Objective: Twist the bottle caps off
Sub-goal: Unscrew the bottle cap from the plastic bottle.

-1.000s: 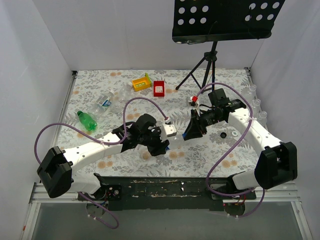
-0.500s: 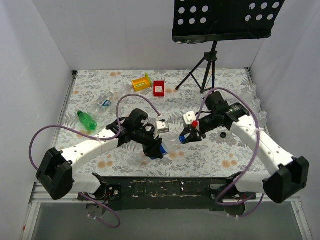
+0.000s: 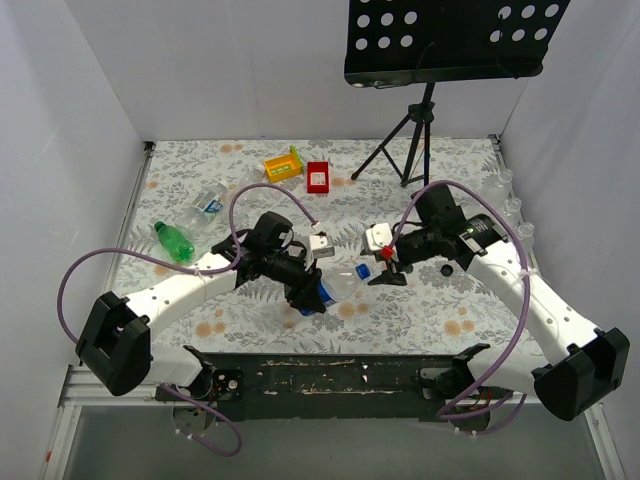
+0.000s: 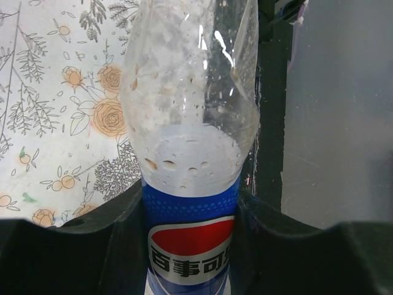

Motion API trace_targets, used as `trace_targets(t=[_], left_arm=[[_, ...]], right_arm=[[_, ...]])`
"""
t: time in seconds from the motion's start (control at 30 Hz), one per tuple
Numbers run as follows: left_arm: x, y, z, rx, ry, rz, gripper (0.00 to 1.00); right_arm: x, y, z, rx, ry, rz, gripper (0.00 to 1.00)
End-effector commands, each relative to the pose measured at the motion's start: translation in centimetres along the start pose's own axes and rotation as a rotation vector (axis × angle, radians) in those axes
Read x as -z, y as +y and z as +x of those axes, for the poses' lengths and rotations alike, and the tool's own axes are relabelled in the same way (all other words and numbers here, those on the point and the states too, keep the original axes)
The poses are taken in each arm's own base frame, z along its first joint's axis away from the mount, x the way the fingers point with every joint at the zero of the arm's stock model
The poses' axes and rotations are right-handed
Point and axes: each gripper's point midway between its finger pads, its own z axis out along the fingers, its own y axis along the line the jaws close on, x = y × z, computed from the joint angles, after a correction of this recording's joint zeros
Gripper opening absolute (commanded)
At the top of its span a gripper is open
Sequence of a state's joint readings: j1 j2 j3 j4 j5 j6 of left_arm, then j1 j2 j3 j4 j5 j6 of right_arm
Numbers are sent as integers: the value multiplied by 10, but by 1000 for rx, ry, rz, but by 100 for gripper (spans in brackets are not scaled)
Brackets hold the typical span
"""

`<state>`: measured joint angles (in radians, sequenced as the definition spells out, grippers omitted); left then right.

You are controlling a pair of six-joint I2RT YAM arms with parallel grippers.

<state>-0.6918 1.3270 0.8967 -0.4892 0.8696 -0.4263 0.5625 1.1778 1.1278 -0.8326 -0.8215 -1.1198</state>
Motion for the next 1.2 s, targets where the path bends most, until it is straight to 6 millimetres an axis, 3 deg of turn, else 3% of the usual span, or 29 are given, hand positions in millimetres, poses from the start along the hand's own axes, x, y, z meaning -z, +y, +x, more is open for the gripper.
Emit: trace_targets(t=[0.0,0.03,0.2,0.67,0.8,1.17], left_arm=[[13,2,-28,-64,-79,-75,5],[15,5,-28,-71,-78,-106,5],[21,17,-27,-113,-66,-250,5],[11,22,-22,-212,2,-483,5],[7,21,-23,-231,-2,-504,5],[-1,20,-30,-261,0,-550,4]], right_arm=[[18,-19,-12,-130,-59,117,78],[21,-20,-16,-166,-91,121,83],[32,-22,-25,-328,-205,123,87],[45,-37,-5,-709,-218,212,86],[44,-38,0,-852,-255,209,86],[27,-25,18,-1002,-282,140,84]])
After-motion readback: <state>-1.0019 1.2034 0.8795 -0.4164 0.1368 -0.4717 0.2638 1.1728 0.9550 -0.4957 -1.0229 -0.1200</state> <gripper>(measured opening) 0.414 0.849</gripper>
